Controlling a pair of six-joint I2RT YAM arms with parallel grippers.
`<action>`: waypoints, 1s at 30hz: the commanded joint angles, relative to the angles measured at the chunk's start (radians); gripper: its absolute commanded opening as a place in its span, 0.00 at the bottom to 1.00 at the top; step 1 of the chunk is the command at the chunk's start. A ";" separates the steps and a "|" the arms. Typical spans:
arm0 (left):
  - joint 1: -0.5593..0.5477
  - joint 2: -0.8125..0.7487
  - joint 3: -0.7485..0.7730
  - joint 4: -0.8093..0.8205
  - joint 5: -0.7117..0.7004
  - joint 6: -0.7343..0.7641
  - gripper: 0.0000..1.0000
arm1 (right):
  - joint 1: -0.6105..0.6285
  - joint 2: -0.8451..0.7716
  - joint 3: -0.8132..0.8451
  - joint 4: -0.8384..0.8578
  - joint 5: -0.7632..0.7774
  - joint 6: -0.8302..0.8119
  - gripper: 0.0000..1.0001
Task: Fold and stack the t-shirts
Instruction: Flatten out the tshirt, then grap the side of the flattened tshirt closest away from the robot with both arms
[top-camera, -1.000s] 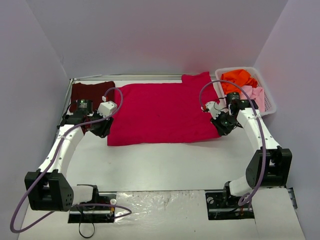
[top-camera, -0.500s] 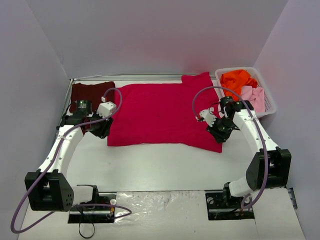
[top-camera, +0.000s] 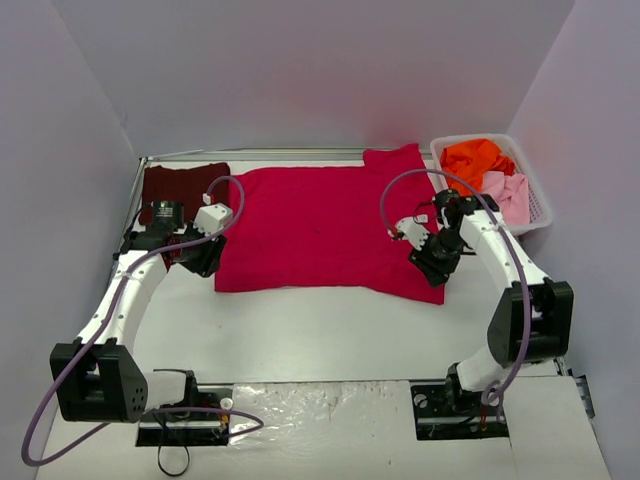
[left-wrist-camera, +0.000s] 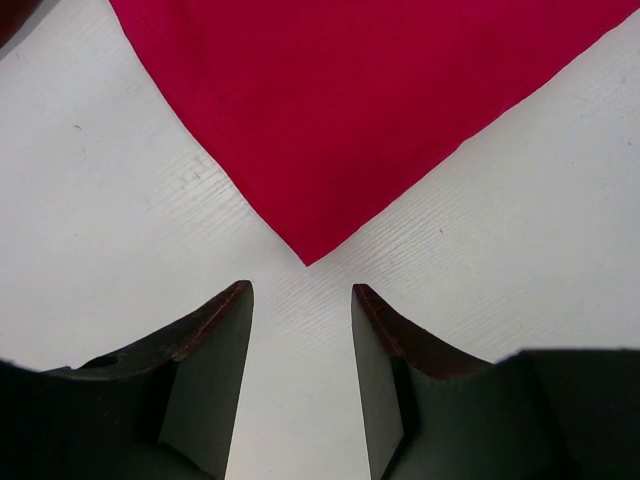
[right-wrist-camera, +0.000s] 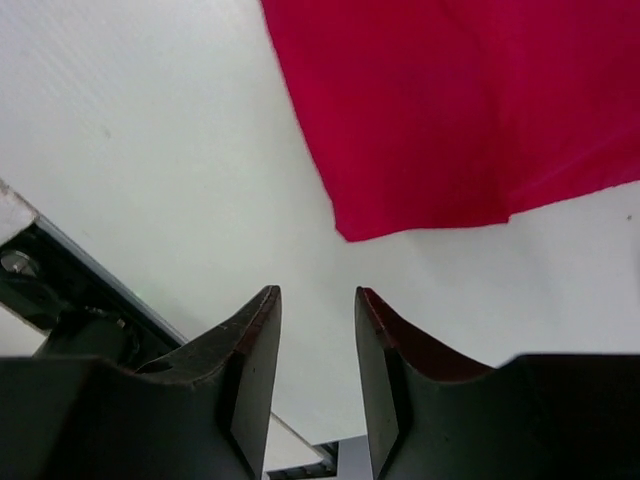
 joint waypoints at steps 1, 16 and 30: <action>0.010 -0.027 -0.002 0.009 0.025 -0.003 0.43 | -0.007 0.106 0.085 0.034 -0.057 0.059 0.33; 0.061 -0.025 -0.014 0.022 0.044 -0.004 0.45 | 0.056 0.422 0.270 0.034 -0.149 0.088 0.40; 0.069 -0.015 -0.017 0.022 0.047 -0.001 0.45 | 0.047 0.508 0.287 0.053 -0.106 0.083 0.41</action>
